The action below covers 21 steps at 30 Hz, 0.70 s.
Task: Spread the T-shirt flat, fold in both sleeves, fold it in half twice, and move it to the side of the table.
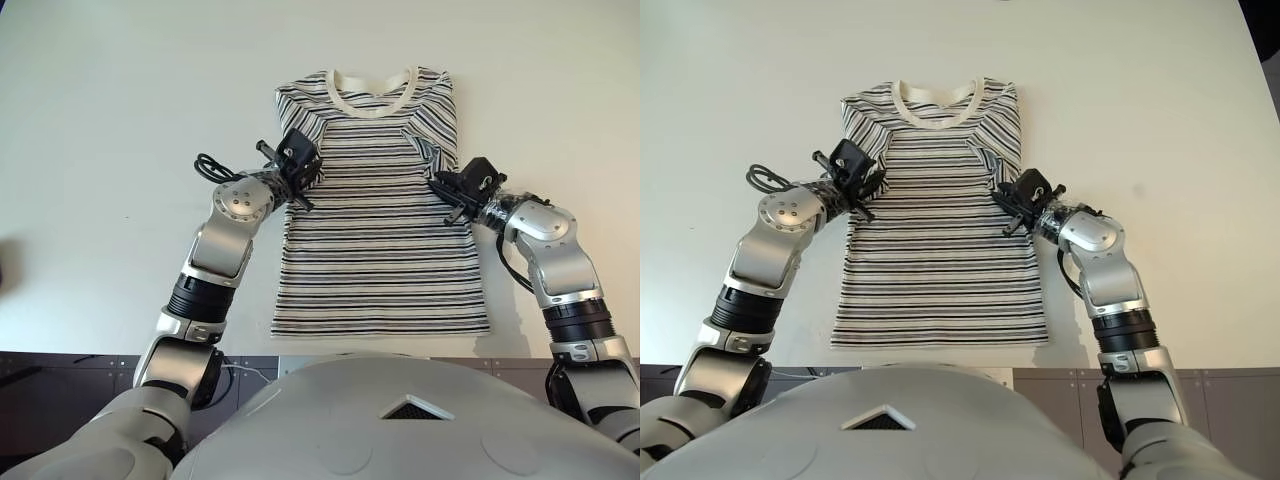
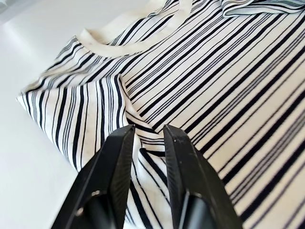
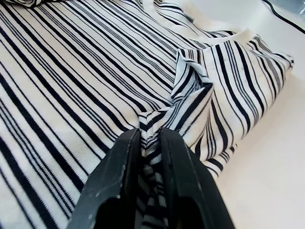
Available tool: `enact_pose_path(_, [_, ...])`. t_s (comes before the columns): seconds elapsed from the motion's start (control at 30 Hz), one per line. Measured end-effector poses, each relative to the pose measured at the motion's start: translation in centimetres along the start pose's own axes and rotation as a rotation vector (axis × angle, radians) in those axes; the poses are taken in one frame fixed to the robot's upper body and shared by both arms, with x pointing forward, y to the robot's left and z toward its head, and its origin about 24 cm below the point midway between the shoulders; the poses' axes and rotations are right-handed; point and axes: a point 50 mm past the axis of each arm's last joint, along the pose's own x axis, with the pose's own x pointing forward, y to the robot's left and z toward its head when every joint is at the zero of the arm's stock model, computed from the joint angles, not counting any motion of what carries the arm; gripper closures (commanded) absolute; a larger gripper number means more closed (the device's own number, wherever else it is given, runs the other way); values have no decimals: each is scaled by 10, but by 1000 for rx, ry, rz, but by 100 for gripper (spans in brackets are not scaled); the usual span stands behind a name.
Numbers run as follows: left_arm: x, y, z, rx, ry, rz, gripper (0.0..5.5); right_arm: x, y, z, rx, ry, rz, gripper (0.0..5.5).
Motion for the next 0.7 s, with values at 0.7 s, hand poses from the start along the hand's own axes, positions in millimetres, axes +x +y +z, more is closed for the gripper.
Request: enact_pose_path(0.7, [-195,-11,-75,826,-150,-713,375,-122,14,10,51,-15,6,470])
